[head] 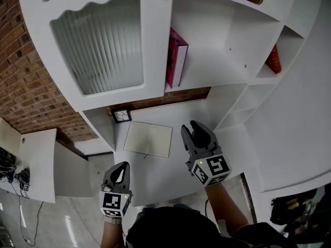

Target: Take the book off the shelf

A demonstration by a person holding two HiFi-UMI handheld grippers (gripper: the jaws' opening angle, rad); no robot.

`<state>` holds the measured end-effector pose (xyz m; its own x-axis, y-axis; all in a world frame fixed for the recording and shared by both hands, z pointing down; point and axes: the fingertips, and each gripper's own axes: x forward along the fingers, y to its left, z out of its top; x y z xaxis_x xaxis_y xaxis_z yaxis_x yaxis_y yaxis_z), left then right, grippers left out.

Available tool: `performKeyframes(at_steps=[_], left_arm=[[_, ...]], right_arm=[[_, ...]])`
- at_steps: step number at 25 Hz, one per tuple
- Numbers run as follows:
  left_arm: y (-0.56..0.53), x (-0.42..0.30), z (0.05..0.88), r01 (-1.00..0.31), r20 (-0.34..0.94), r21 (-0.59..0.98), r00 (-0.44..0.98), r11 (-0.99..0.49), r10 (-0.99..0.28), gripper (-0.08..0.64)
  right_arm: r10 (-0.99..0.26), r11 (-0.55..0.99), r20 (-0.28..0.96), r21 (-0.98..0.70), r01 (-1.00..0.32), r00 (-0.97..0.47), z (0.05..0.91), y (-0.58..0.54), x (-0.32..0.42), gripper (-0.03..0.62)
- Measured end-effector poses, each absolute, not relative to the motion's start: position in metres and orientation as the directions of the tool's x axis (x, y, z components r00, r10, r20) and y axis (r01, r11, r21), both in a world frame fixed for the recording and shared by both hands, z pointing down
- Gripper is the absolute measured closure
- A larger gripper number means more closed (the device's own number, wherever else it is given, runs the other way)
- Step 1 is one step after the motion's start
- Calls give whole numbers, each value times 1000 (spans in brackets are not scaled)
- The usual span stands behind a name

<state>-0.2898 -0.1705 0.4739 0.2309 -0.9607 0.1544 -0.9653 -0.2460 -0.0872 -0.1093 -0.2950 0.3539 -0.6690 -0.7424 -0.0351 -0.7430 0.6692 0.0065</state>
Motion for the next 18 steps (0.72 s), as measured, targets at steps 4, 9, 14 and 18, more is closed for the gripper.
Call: performKeyframes(at_steps=[4, 9, 14, 18], left_arm=[[-192, -288, 472, -951, 143, -84, 284, -298, -948, 551], [-213, -285, 470, -932, 135, -78, 342, -354, -930, 551], [-228, -284, 468, -917, 131, -83, 378, -390, -917, 551], [-235, -291, 469, -917, 129, -70, 381, -392, -916, 551]], right_arm=[[-774, 631, -51, 19, -775, -631, 340, -310, -106, 463], [-791, 607, -60, 36, -794, -608, 324, -325, -109, 436], [-793, 604, -57, 47, -795, -606, 312, -340, -120, 400], [-789, 608, -69, 63, -791, -611, 297, -352, -131, 387]])
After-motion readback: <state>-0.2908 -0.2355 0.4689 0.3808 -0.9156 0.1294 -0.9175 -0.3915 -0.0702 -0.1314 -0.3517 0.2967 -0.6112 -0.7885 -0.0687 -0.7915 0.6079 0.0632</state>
